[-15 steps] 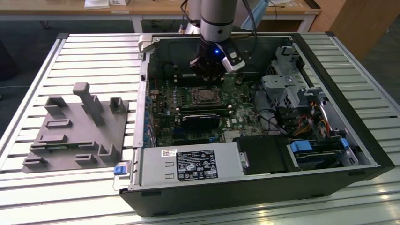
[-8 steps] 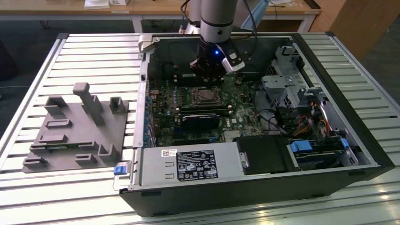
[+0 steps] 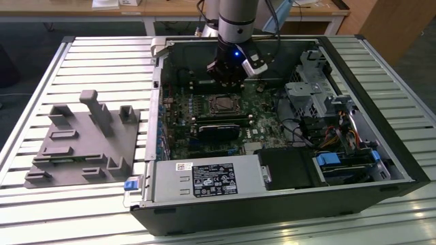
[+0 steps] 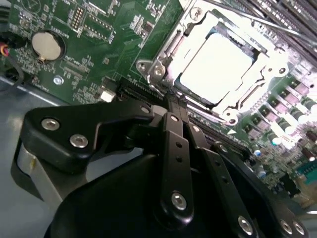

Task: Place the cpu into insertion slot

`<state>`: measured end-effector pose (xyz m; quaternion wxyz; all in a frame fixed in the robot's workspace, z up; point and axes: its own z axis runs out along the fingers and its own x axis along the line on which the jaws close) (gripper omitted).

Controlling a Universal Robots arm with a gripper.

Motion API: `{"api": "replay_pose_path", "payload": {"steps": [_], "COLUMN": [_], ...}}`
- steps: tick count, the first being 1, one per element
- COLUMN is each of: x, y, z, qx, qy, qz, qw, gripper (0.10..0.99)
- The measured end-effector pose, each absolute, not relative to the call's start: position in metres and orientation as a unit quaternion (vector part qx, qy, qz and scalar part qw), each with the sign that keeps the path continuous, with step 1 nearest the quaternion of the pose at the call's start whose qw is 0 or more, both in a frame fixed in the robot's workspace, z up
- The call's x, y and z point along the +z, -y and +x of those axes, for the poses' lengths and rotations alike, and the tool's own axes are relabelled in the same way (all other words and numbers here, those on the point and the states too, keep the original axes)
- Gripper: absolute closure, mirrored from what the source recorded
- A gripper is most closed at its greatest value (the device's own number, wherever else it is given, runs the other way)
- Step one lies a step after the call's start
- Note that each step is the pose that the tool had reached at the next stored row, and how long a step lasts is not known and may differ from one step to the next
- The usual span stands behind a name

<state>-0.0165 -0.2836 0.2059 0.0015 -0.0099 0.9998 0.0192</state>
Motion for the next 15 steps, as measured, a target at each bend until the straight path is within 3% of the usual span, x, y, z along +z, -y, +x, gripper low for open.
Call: {"api": "replay_pose_path", "payload": {"steps": [15], "x": [0.2059], "y": [0.2855], "z": [-0.0162], "qx": [0.019], "qy": [-1.000], "qz": [-0.010], "qw": [0.001], "gripper": [0.980]}}
